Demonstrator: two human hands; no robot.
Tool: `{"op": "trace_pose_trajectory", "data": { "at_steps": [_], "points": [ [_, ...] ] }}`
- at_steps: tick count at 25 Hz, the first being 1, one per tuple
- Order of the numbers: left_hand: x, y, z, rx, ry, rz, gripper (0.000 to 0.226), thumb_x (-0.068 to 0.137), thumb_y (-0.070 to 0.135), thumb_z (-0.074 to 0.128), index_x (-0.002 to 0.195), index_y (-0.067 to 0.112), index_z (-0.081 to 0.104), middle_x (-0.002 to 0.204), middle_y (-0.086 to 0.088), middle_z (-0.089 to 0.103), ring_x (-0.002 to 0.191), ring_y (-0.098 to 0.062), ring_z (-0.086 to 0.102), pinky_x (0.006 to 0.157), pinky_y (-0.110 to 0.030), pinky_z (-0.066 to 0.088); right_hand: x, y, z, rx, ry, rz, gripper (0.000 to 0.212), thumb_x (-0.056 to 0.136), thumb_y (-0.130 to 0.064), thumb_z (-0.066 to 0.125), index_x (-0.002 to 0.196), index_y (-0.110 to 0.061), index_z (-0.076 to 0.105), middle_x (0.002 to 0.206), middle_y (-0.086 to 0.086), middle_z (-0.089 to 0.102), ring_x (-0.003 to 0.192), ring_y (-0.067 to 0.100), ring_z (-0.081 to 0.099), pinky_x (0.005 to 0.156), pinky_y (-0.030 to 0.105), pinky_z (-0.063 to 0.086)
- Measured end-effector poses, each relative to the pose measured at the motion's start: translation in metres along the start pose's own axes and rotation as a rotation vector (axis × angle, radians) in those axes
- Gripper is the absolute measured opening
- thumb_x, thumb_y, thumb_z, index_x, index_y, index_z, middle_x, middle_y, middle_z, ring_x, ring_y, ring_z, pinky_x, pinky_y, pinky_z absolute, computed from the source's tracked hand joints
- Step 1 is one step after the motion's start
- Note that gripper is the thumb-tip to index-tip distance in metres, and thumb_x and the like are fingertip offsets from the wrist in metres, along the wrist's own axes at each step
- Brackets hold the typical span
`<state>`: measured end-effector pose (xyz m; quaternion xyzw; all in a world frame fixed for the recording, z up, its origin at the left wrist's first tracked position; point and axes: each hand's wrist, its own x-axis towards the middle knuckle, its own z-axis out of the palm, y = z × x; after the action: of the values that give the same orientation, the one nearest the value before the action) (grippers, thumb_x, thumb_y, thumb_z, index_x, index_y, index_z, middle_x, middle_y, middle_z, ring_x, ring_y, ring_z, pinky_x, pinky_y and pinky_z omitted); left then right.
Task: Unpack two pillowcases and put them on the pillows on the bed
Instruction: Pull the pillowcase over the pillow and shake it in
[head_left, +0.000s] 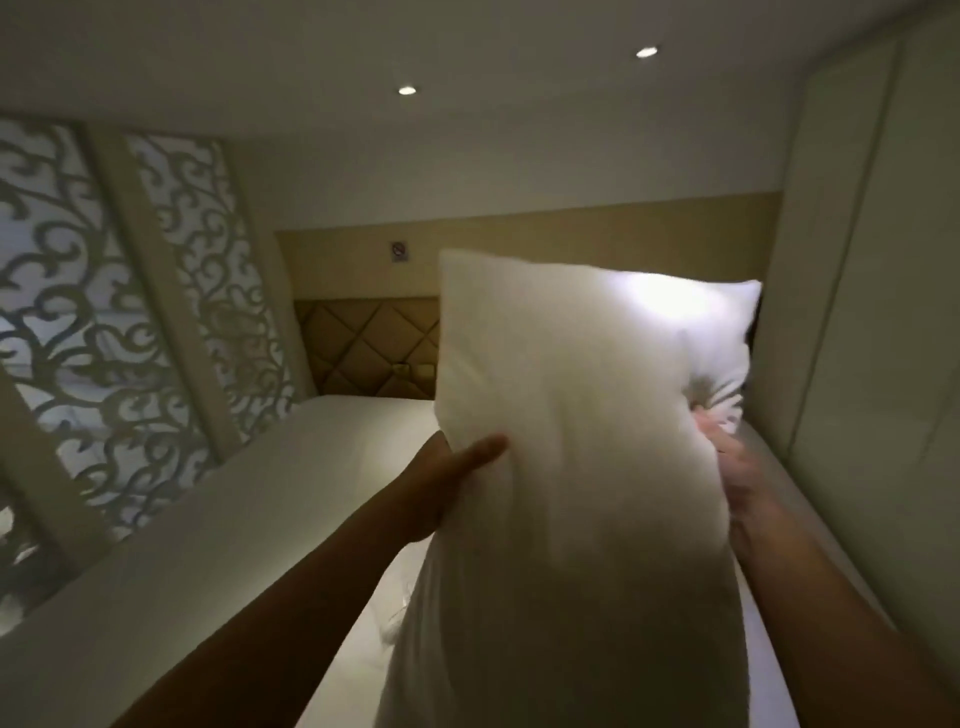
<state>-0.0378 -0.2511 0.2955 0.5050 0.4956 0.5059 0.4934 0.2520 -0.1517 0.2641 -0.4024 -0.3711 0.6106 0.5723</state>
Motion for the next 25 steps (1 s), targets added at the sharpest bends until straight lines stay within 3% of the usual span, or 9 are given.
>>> {"op": "trace_pose_trajectory", "data": {
  "at_steps": [2,5,7,10,14,17,21,23,25],
  "points": [
    [0.010,-0.002,-0.003,-0.094,0.135,-0.028,0.076,0.066,0.055,0.076,0.129,0.016,0.057,0.111,-0.007,0.072,0.099,-0.028,0.070,0.077,-0.041,0.058,-0.001,-0.001,0.014,-0.041,-0.079,0.033,0.077,0.060,-0.056,0.087,0.117,-0.008,0.067,0.098,0.016,0.075,0.090,0.031,0.072,0.079,0.042,0.058],
    [0.018,-0.006,-0.024,-0.325,0.165,-0.075,0.055,0.083,0.064,0.060,0.117,0.020,0.067,0.104,-0.007,0.075,0.092,-0.027,0.072,0.073,-0.041,0.057,-0.016,-0.003,0.017,-0.134,-0.132,0.017,0.058,0.074,-0.046,0.079,0.119,-0.014,0.063,0.108,0.020,0.071,0.098,0.042,0.069,0.088,0.061,0.053],
    [0.024,-0.004,-0.031,-0.240,0.213,-0.139,0.063,0.076,0.063,0.065,0.117,0.016,0.064,0.103,-0.009,0.074,0.092,-0.030,0.071,0.069,-0.040,0.055,-0.024,-0.002,0.011,-0.275,-0.168,0.048,0.052,0.078,-0.043,0.076,0.119,-0.016,0.058,0.108,0.019,0.071,0.097,0.040,0.069,0.087,0.057,0.055],
    [0.030,-0.013,-0.019,0.027,0.239,-0.247,0.065,0.072,0.061,0.073,0.116,0.017,0.054,0.105,-0.007,0.067,0.095,-0.028,0.064,0.075,-0.042,0.052,-0.034,-0.003,0.001,-0.435,-0.252,0.013,0.068,0.069,-0.051,0.080,0.121,-0.015,0.056,0.107,0.013,0.068,0.094,0.030,0.069,0.076,0.041,0.057],
    [0.031,-0.041,-0.013,0.119,0.019,-0.327,0.074,0.066,0.072,0.073,0.123,0.028,0.055,0.113,-0.003,0.070,0.104,-0.025,0.067,0.097,-0.049,0.050,-0.025,0.007,-0.018,-0.388,-0.126,-0.040,0.109,0.035,-0.076,0.084,0.122,-0.014,0.058,0.106,0.013,0.070,0.091,0.030,0.071,0.068,0.037,0.059],
    [0.032,-0.069,-0.006,0.134,-0.042,-0.422,0.058,0.071,0.076,0.061,0.113,0.038,0.050,0.117,0.004,0.064,0.108,-0.020,0.062,0.096,-0.044,0.048,-0.018,0.033,-0.032,-0.420,-0.037,0.061,0.093,0.052,-0.071,0.082,0.124,-0.020,0.055,0.110,0.010,0.069,0.096,0.032,0.070,0.078,0.047,0.060],
    [0.034,-0.126,0.007,0.101,0.138,-0.389,0.072,0.072,0.064,0.074,0.126,0.020,0.054,0.109,0.001,0.067,0.098,-0.021,0.065,0.082,-0.037,0.052,-0.015,0.078,-0.049,-0.493,0.094,0.135,0.047,0.076,-0.050,0.079,0.105,-0.019,0.061,0.104,0.008,0.069,0.090,0.027,0.067,0.078,0.044,0.059],
    [0.036,-0.158,0.012,0.185,0.197,-0.389,0.067,0.076,0.052,0.077,0.128,0.016,0.055,0.107,0.001,0.065,0.096,-0.020,0.063,0.085,-0.038,0.051,-0.011,0.105,-0.059,-0.616,0.118,0.156,0.053,0.077,-0.057,0.074,0.109,-0.017,0.061,0.105,0.007,0.068,0.091,0.026,0.066,0.080,0.043,0.058],
    [0.035,-0.186,0.013,0.243,0.220,-0.429,0.067,0.077,0.047,0.078,0.130,0.014,0.055,0.114,-0.001,0.064,0.101,-0.024,0.061,0.091,-0.039,0.051,-0.007,0.134,-0.072,-0.798,0.114,0.227,0.080,0.066,-0.078,0.065,0.118,-0.017,0.057,0.108,0.005,0.067,0.095,0.027,0.065,0.084,0.046,0.057]
  ]
}}
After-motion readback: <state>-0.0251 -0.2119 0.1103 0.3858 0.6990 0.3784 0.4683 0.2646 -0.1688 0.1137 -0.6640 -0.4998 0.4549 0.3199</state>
